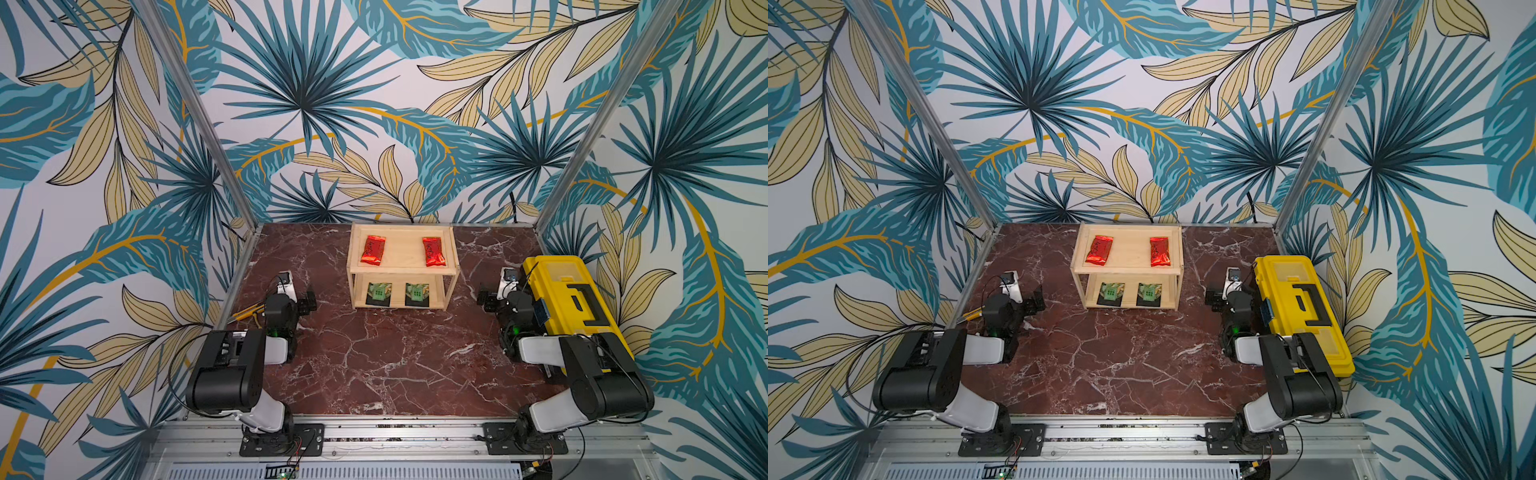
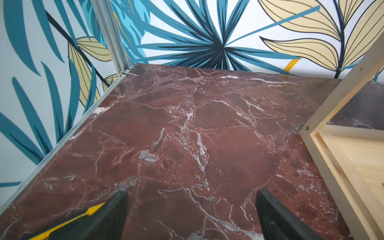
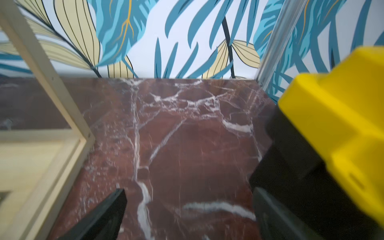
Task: Place the tea bags on the shelf by color
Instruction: Reset both arms
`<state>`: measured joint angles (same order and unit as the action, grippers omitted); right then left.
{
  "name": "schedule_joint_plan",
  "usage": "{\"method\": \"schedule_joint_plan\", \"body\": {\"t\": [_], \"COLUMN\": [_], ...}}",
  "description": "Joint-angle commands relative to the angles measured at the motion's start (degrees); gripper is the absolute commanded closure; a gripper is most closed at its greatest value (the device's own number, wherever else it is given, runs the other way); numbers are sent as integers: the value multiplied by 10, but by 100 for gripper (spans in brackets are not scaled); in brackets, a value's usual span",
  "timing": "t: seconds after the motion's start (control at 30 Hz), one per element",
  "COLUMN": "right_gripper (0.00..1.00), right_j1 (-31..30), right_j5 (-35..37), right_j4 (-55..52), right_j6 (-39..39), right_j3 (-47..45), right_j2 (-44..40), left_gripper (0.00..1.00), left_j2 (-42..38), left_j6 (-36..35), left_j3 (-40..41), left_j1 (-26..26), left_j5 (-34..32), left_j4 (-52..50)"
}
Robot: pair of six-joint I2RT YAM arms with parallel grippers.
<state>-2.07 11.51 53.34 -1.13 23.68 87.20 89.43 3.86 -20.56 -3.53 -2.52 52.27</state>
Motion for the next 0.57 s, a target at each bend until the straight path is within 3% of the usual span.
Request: {"method": "schedule_joint_plan", "body": {"t": [0.0, 0.07, 0.13, 0.53], "right_gripper": [1, 1, 1, 1], "right_j1": [21, 21, 21, 6], "right_j5": [-86, -85, -86, -60], "right_j4": [-60, -53, -51, -47], "right_j6": [32, 30, 30, 20], "right_j3": [6, 0, 0, -6], "right_j2": [-6, -9, -10, -14], "left_gripper": [0, 0, 0, 0], "left_j2": [2, 2, 4, 4], "left_j6": [-4, -8, -15, -15], "left_j3": [-5, -5, -5, -5], "left_j1": [3, 6, 20, 19], "left_j5": [-4, -4, -47, -46], "left_j4": [35, 36, 40, 39]}}
